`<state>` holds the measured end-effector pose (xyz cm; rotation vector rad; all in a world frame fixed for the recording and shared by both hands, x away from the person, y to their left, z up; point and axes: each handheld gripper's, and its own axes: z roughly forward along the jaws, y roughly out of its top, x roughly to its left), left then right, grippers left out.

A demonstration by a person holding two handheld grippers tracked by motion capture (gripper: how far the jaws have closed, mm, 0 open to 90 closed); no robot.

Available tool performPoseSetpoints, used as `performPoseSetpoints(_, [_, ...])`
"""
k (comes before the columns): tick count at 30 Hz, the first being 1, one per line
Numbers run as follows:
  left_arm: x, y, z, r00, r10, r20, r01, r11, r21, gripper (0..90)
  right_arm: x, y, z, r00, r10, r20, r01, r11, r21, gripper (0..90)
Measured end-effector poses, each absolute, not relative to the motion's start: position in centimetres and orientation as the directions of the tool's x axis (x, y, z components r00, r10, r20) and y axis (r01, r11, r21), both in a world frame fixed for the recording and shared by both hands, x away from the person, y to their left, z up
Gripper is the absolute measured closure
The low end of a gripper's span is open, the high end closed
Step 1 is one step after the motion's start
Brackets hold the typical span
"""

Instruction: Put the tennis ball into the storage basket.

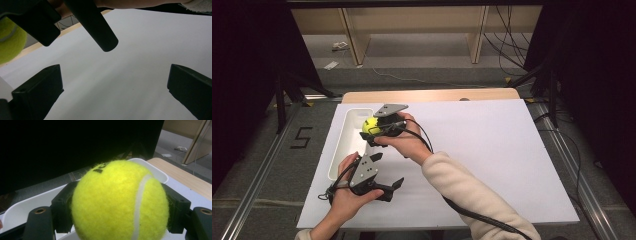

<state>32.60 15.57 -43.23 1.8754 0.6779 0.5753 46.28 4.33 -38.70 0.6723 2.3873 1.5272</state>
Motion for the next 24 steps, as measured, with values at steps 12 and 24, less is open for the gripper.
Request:
performPoseSetpoints(12, [32.6, 15.5, -43.2, 0.728, 0.68, 0.085, 0.197, -0.326, 0.924, 0.0, 46.7, 4.8, -38.9, -0.868, 0.494, 0.056, 0.26, 0.356, 0.898, 27.4])
performPoseSetpoints(24, [32.6, 15.5, -43.2, 0.727, 0.681, 0.086, 0.197, -0.326, 0.925, 0.0, 47.2, 5.5, -39.1, -0.868, 0.494, 0.058, 0.266, 0.363, 0.893, 27.4])
